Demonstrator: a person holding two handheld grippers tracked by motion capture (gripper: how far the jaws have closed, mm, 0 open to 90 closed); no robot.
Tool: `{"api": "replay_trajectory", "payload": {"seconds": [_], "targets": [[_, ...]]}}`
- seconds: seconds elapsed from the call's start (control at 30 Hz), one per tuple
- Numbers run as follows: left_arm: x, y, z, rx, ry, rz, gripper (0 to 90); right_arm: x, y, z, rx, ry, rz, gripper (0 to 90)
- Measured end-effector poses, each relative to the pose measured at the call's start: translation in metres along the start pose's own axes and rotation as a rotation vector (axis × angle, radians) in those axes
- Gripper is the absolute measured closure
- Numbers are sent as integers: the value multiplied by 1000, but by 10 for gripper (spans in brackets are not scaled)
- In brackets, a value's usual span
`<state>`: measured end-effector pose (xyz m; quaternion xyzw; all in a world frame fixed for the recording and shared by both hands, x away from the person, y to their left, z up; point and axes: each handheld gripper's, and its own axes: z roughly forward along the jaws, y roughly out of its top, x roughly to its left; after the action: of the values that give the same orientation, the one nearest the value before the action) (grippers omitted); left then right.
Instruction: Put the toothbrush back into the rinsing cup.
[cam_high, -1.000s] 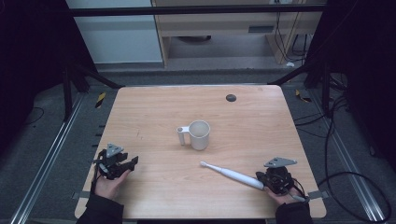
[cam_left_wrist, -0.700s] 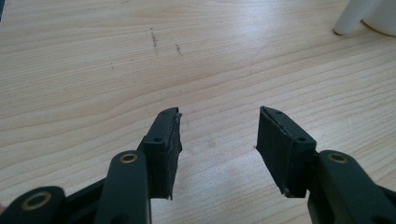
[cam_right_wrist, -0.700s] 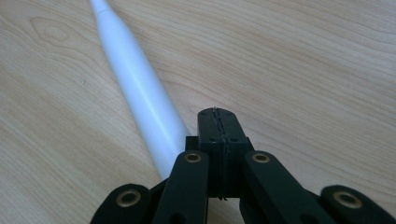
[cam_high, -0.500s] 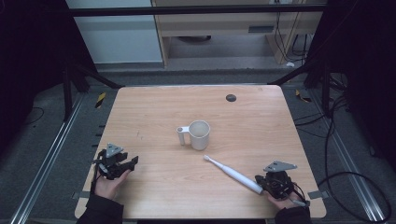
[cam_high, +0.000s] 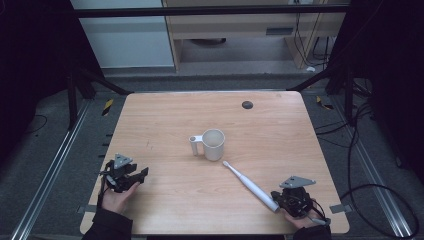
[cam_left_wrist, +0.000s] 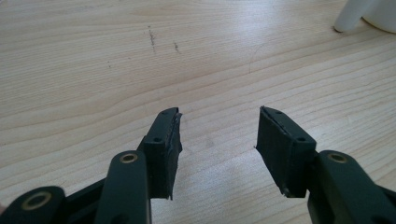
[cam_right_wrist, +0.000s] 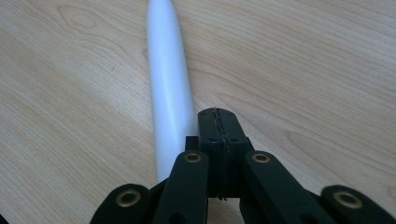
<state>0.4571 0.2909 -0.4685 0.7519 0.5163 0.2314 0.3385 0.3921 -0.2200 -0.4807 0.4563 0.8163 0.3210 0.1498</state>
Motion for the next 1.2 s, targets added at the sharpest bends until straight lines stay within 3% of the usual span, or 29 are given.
{"api": "replay_trajectory", "payload": {"seconds": [0.17, 0.37, 0.77, 0.97, 1.2], "targets": [[0, 0, 1, 3, -5, 0, 486, 0, 7, -5, -12, -26, -12, 874], [0, 1, 3, 13, -9, 8, 485, -1, 28, -10, -31, -47, -34, 770], [-2, 1, 7, 25, -15, 18, 474, 2, 55, -14, -11, -70, -61, 646], [-2, 1, 7, 29, -11, 20, 470, 7, 74, -8, 1, -51, -77, 615], [-2, 1, 8, 36, -11, 30, 469, 15, 90, 5, 60, -22, -97, 597]]}}
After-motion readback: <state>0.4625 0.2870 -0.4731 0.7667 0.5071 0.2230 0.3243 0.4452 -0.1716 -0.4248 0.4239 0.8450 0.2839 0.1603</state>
